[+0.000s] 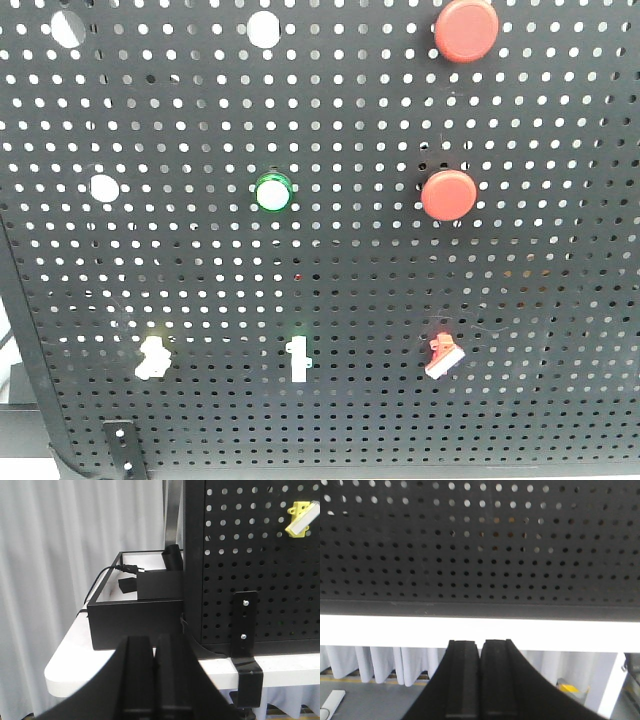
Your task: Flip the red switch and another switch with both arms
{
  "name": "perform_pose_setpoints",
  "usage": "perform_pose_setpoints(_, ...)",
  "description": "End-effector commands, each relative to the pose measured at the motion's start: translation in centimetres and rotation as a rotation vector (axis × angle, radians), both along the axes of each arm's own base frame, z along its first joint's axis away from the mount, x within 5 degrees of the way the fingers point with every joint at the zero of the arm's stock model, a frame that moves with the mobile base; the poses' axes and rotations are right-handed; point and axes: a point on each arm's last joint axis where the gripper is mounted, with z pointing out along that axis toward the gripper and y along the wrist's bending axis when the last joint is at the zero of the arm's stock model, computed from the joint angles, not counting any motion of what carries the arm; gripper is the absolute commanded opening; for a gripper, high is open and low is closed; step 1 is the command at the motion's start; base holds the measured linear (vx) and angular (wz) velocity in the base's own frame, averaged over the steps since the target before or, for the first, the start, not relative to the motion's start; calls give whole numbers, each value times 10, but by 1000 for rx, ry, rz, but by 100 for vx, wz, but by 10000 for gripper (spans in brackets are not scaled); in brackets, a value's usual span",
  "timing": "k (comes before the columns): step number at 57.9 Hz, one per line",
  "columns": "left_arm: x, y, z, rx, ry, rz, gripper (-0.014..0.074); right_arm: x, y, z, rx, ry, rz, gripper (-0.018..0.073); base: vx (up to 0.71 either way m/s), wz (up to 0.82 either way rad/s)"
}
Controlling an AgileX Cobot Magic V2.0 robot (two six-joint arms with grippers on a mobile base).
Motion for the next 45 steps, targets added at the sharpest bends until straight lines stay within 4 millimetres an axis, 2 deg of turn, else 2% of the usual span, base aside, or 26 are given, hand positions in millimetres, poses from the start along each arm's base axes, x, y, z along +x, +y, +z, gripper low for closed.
perform_pose_setpoints(1, -1, 0, 4, -19, -81, -3, 2, 0, 0, 5, -8, -68, 3, -6, 0, 0)
perform_pose_setpoints(45, -1, 0, 4, -19, -81, -3, 2, 0, 0, 5, -8, -68, 3, -6, 0, 0)
